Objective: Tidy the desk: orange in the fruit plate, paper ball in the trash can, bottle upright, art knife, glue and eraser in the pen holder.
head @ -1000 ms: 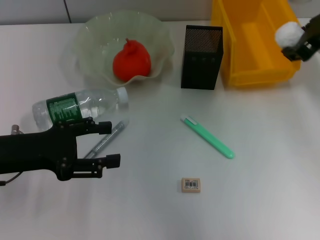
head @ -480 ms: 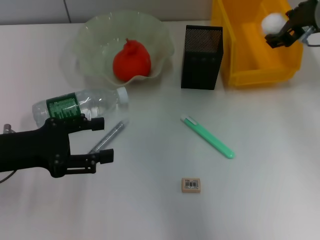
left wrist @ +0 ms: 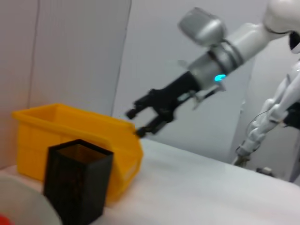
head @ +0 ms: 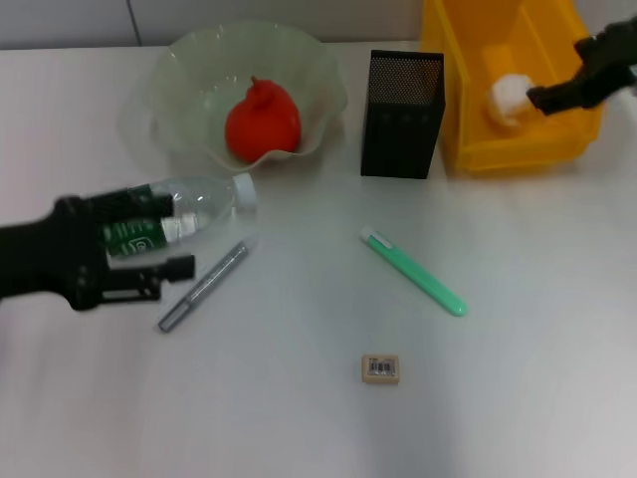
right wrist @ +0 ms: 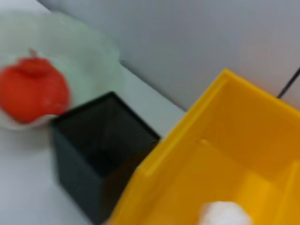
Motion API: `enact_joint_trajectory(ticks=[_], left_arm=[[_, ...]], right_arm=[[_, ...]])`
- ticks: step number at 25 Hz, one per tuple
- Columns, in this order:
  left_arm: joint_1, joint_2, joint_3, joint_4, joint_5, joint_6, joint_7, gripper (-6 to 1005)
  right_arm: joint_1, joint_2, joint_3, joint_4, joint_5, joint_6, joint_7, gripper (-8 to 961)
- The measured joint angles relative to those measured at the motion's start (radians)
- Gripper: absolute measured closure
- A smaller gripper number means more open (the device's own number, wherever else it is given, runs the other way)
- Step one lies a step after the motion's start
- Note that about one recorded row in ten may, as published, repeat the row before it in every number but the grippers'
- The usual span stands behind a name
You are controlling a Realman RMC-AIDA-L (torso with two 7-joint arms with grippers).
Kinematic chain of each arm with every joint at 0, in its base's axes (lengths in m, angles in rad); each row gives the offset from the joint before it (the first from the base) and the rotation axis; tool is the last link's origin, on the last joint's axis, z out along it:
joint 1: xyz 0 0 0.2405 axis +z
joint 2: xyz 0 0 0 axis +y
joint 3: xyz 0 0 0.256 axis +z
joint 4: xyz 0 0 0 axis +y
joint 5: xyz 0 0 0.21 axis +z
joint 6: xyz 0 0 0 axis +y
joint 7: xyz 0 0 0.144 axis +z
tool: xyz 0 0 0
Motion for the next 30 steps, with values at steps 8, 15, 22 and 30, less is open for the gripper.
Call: enact_joint_trajectory(ticks=[8, 15, 22, 30], left_arm=[[-0.050, -0.006, -0.004, 0.195, 0.132, -0.106, -0.118, 223], [-0.182, -0.072, 0.006, 0.344, 0.424, -0.142, -0.182, 226], [-0.260, -0.090, 0.206, 0.430, 0.580, -0.210, -0.294, 229], [-0.277, -0.094, 0.447, 0.462, 0.677, -0.336, -0.408, 233]], right_arm=[[-0.201, 0.003, 0.177, -0.119, 0.396, -0.282, -0.221, 139], [-0.313, 0.007, 0.308, -0.049, 0.556, -0.432, -0.360, 140], [-0.317, 0.004, 0.424, 0.006, 0.581, -0.498, -0.389, 139], [-0.318, 0.005, 0.456, 0.060, 0.596, -0.534, -0.418, 139]])
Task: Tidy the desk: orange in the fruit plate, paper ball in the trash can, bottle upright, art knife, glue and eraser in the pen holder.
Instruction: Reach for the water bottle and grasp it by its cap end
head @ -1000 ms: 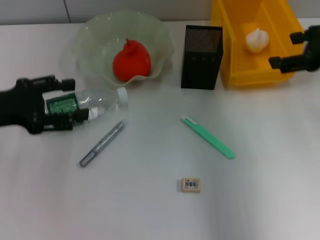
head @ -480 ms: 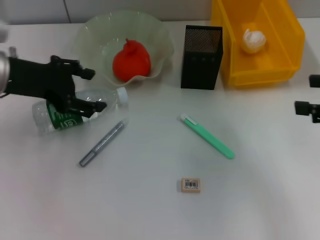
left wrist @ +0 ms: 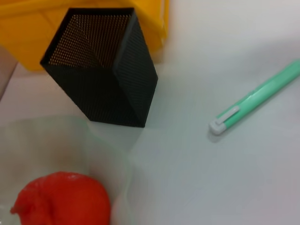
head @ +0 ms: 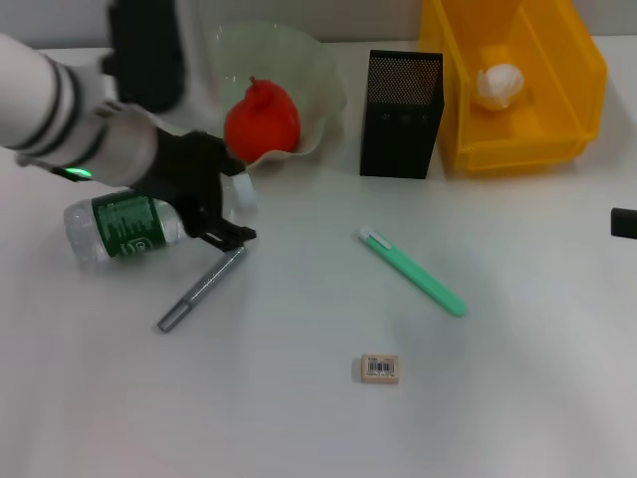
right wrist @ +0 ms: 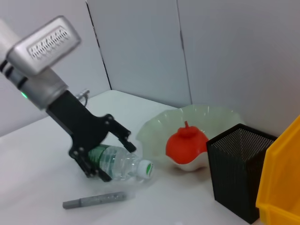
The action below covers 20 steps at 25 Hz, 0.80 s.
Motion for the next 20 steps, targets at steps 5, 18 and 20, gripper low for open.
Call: enact_joint_trajectory(ticks=[5, 18, 20], left_arm=[[-0.006, -0.005, 0.189, 0.002, 0.077, -0.125, -0.105, 235], [-0.054, -0.009, 0.355, -0.019, 0.210, -0.207, -0.294, 241], [-0.063, -0.010, 0.369, -0.030, 0.231, -0.210, -0.319, 242]], right_arm=[[0.000, -0.001, 0.000, 0.017, 0.001, 0.002, -0.007, 140], [0.001, -0.001, 0.002, 0.046, 0.000, 0.008, -0.023, 139], [0.004, -0.001, 0.002, 0.048, 0.000, 0.008, -0.024, 139]])
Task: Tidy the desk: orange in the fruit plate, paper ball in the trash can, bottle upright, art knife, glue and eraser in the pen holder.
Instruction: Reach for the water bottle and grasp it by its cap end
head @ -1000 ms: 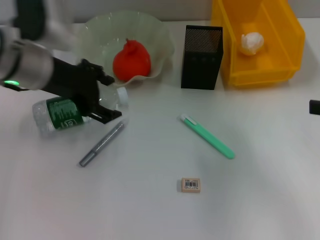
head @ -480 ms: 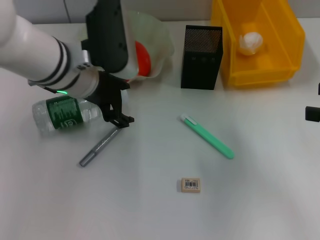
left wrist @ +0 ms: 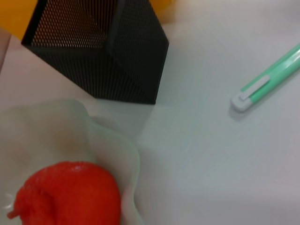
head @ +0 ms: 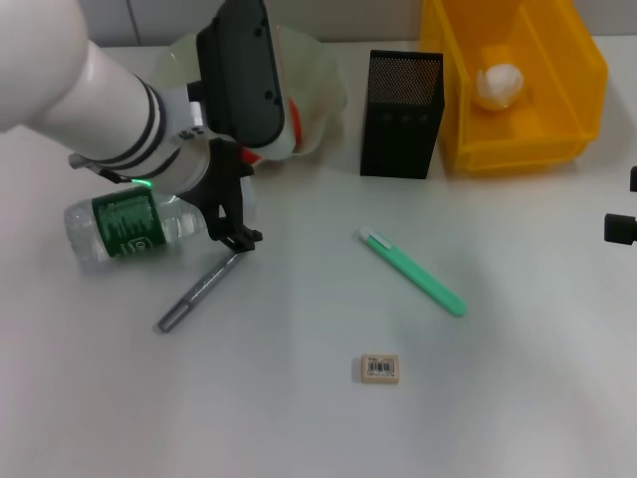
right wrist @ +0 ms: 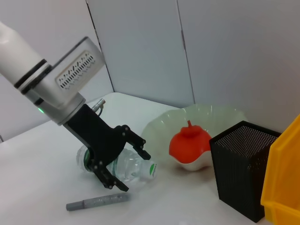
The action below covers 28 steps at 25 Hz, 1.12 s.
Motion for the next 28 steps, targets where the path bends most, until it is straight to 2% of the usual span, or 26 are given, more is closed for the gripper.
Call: enact_joint_trajectory(ticks=[12, 18, 28], left_arm=[[-0.040, -0.001, 0.042, -0.060, 0.046, -0.037, -0.071, 247], [-0.080, -0.001, 0.053, -0.112, 0.060, -0.045, -0.097, 250], [-0.088, -0.001, 0.076, -0.117, 0.112, -0.046, -0.135, 255]], right_arm=[[0.008, -0.002, 0.000, 0.017, -0.004, 0.012, -0.013, 140], [0.010, -0.003, 0.000, 0.021, -0.004, 0.014, -0.019, 139], [0.014, -0.003, 0.000, 0.035, -0.005, 0.014, -0.024, 140]])
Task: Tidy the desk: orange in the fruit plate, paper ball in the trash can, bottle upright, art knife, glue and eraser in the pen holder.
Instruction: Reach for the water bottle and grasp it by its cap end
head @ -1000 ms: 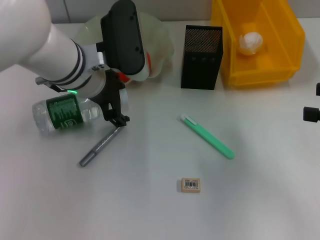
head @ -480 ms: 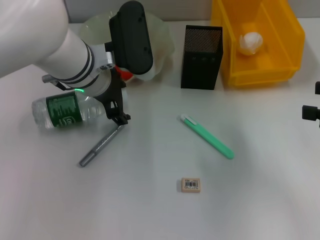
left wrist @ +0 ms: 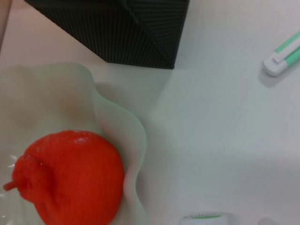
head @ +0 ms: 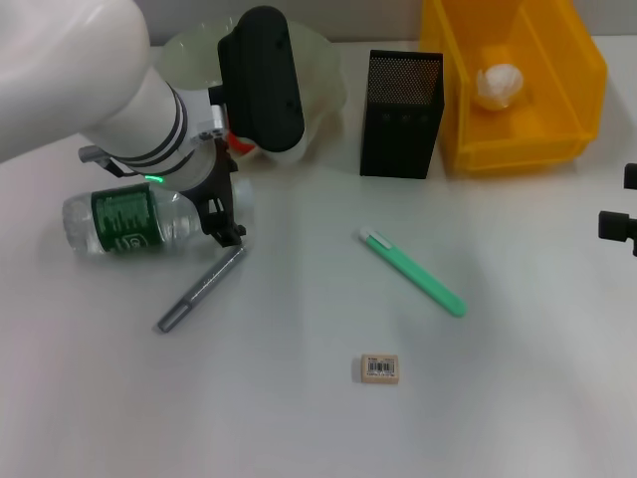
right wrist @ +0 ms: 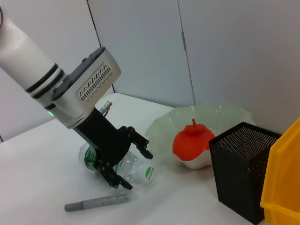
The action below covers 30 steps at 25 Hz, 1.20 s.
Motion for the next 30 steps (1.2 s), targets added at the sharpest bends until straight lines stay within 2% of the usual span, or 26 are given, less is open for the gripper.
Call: enact_joint_trajectory(ticks=[20, 30], left_arm=[[-0.016, 0.000, 0.025, -0.007, -0.016, 0.006, 0.004, 264], [-0.039, 0.000, 0.030, -0.069, -0.016, -0.026, -0.005, 268]], right_arm=[[0.008, 0.001, -0.004, 0.012, -0.003, 0.000, -0.005, 139], [0.011, 0.001, -0.007, 0.016, -0.003, 0.000, -0.012, 140]])
